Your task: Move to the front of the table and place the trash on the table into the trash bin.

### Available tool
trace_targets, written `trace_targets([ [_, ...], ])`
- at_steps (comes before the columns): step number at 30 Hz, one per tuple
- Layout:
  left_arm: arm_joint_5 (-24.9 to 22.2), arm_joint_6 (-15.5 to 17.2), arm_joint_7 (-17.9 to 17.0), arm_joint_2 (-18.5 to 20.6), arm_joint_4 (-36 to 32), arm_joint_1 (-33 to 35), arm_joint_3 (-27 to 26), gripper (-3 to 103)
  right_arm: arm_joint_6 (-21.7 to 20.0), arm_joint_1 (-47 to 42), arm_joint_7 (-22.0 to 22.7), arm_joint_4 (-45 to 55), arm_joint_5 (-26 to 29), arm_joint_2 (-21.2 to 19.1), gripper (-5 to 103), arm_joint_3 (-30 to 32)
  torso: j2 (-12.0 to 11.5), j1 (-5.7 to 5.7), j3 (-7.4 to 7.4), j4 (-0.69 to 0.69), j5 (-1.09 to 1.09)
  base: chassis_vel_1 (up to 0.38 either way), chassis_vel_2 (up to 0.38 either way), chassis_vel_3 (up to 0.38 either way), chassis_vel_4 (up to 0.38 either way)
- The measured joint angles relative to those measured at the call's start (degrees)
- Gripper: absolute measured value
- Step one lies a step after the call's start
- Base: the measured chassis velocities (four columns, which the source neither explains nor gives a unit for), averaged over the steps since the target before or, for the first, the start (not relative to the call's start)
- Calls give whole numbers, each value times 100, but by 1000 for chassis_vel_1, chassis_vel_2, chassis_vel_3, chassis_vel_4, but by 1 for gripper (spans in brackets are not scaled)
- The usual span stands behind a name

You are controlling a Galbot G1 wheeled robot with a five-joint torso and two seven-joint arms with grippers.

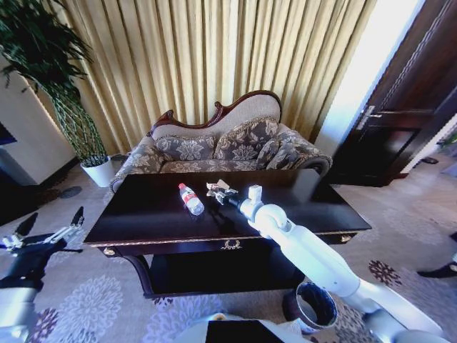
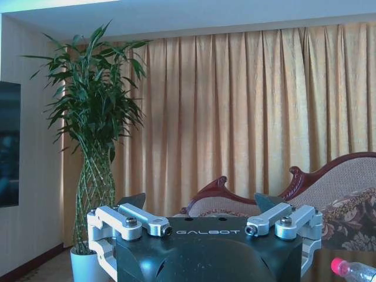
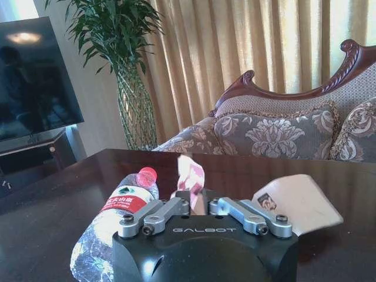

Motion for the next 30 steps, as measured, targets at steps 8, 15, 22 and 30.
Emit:
trace_targets([
  [8,0,0,-2,14,0,-14,11,100,7,7,-1,28,-5,-82,0,17,0,0,0,0,0,0,0,0,0],
  [15,0,-1,-2,10,0,-37,43,100,11,6,-1,48,-1,-116,0,44,0,0,0,0,0,0,0,0,0],
  [22,0,0,-3,8,0,-31,27,100,15,-10,-2,97,24,-126,0,97,0,0,0,1,0,0,0,0,0],
  [30,1,-3,-4,2,0,-30,56,100,90,-12,3,153,94,-188,0,206,0,0,0,0,0,0,0,0,0],
])
